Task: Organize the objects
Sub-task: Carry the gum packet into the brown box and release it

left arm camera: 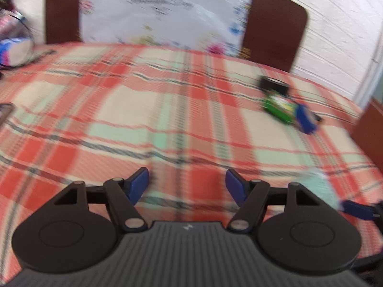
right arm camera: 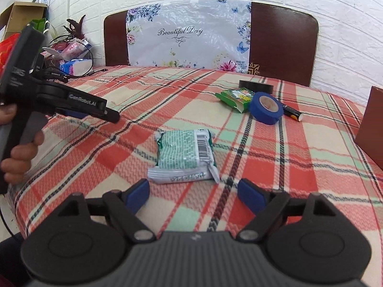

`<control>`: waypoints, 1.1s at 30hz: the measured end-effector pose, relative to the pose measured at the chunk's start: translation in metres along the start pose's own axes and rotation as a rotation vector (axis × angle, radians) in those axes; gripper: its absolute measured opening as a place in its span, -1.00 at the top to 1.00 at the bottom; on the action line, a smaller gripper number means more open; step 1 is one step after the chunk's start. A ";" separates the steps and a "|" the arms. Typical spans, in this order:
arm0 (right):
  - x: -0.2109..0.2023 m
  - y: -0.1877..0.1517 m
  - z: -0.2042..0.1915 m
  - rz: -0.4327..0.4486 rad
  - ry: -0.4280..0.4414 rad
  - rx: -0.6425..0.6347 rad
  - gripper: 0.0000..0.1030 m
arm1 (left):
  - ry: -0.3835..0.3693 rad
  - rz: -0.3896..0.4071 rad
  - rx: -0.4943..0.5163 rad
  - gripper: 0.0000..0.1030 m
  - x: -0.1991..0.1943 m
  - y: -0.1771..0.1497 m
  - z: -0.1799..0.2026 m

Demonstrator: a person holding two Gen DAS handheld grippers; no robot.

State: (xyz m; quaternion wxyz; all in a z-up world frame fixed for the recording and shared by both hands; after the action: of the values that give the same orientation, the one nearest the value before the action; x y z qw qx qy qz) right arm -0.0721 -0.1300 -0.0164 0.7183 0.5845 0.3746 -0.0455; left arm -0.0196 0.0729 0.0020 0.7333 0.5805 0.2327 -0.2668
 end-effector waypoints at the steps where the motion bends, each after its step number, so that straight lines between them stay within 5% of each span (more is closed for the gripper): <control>1: 0.001 0.000 -0.001 -0.003 -0.003 -0.004 -0.68 | -0.054 -0.033 -0.016 -0.39 0.000 0.000 0.009; 5: 0.007 0.006 -0.003 -0.033 0.003 -0.030 -0.80 | -0.246 -0.171 -0.085 -0.46 0.010 0.000 0.043; 10: 0.021 0.015 -0.001 -0.068 0.052 -0.040 -0.80 | -0.248 -0.196 -0.018 -0.37 0.020 -0.008 0.080; 13: 0.021 0.018 -0.006 -0.055 0.081 -0.064 -0.29 | -0.249 -0.206 0.017 -0.14 0.024 -0.010 0.093; 17: 0.016 0.015 -0.004 -0.034 0.059 -0.048 -0.15 | -0.244 -0.233 0.035 0.01 0.024 -0.006 0.103; 20: 0.007 0.012 0.006 -0.009 0.009 -0.024 0.04 | -0.262 -0.253 0.049 0.08 0.022 -0.004 0.120; 33: -0.067 0.036 0.134 0.245 -0.353 0.118 0.07 | -0.471 -0.110 0.330 0.11 0.009 0.055 0.302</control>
State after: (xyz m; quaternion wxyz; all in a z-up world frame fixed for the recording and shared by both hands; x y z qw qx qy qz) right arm -0.0370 -0.2609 0.0570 0.7374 0.6496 0.1662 -0.0814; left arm 0.0333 -0.2124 0.1019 0.6473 0.6003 0.0406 -0.4679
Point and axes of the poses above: each gripper's, at about its wrist camera, not at the fingertips, and x roughly the way its jaws point, z to its right, y to its top, the point moved 4 cm from there along x, roughly the way its jaws point, and after that the axes turned 1 degree about -x, right-handed, at the moved point
